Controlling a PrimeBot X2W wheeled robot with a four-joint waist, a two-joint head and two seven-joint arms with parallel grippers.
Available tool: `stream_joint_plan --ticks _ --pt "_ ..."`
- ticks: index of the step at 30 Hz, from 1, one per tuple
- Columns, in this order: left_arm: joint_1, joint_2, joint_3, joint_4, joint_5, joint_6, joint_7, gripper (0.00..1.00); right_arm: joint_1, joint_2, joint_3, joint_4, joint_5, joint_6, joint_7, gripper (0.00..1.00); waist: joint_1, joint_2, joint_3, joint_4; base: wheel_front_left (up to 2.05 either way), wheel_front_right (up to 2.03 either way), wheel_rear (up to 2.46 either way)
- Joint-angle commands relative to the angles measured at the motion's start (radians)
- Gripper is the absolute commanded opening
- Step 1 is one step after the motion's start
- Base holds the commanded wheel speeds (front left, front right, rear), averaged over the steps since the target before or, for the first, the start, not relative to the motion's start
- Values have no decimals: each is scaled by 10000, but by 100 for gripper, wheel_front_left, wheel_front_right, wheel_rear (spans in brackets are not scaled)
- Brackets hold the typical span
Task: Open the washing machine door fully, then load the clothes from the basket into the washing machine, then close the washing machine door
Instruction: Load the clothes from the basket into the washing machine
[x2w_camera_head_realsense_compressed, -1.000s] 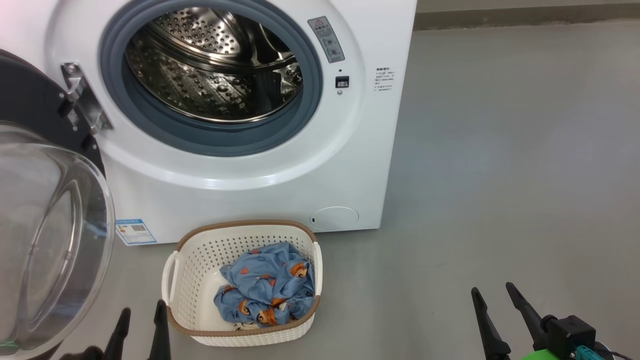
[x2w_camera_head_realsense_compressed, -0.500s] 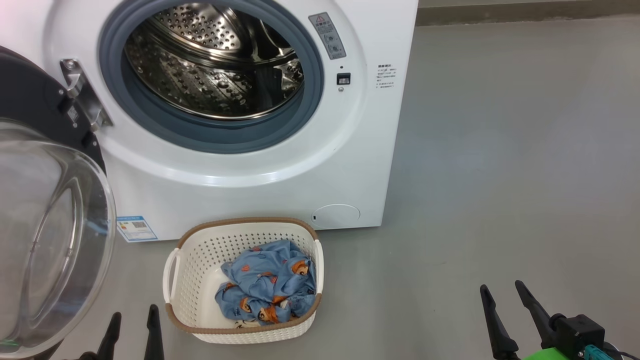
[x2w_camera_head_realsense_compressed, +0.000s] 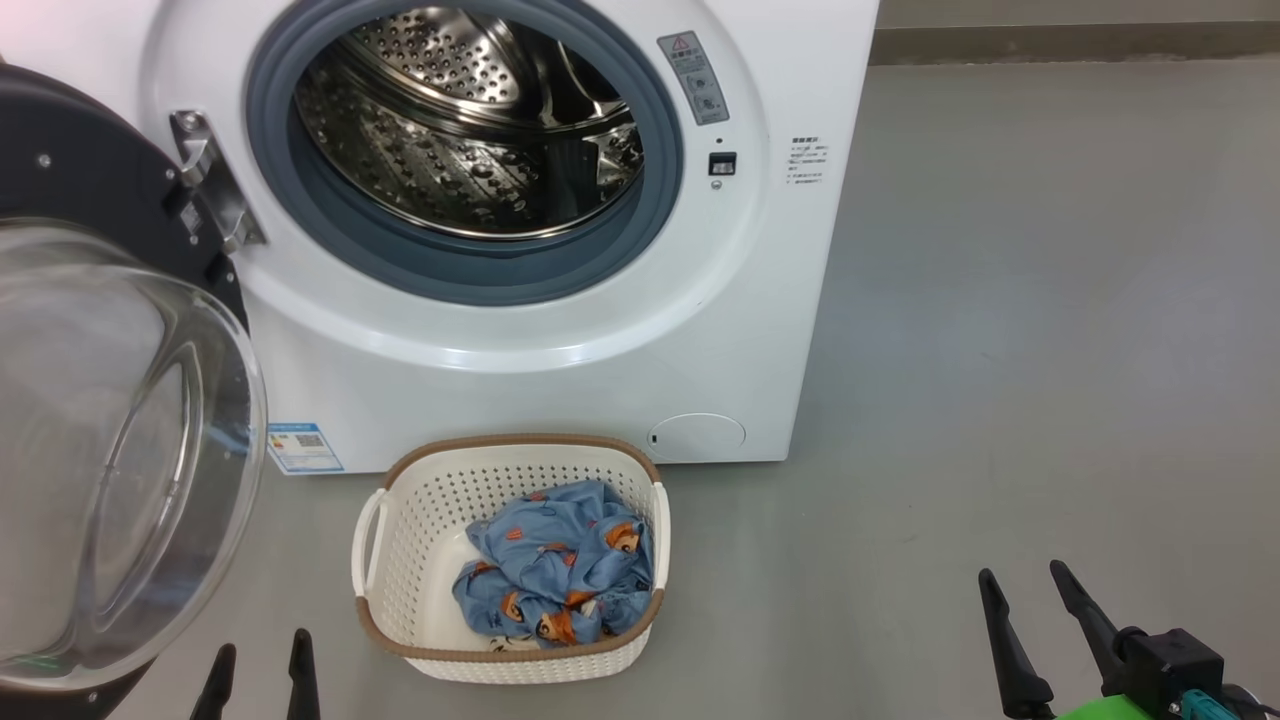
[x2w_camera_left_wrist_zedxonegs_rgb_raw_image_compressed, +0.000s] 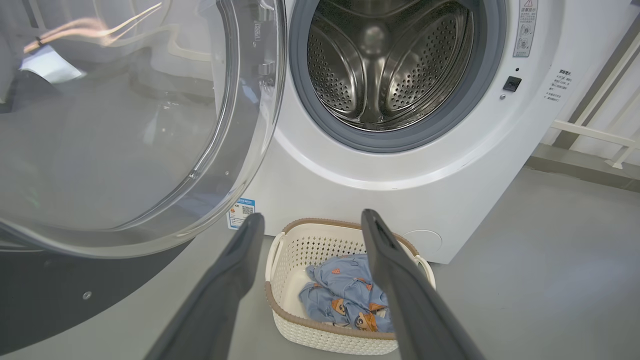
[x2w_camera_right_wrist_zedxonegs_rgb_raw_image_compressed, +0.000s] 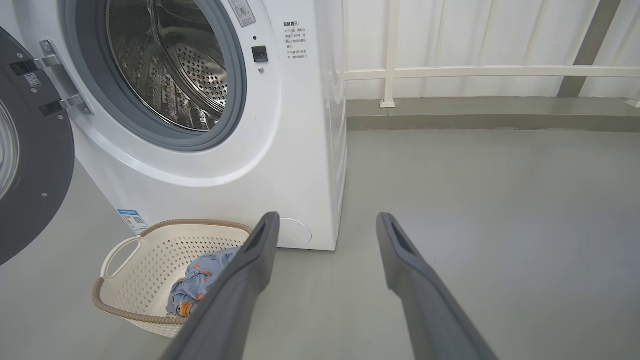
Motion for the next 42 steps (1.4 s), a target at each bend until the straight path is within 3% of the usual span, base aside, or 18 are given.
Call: stream_joint_plan --ticks 1,42 --pt "-202 45 381 -161 112 -98 -123 100 -348 -115 140 -255 -75 27 -74 100 0 0 19 63 0 0 0" --pt "-337 -202 828 84 561 -112 -124 100 -436 9 -85 -220 -407 27 -74 100 0 0 151 176 0 0 0"
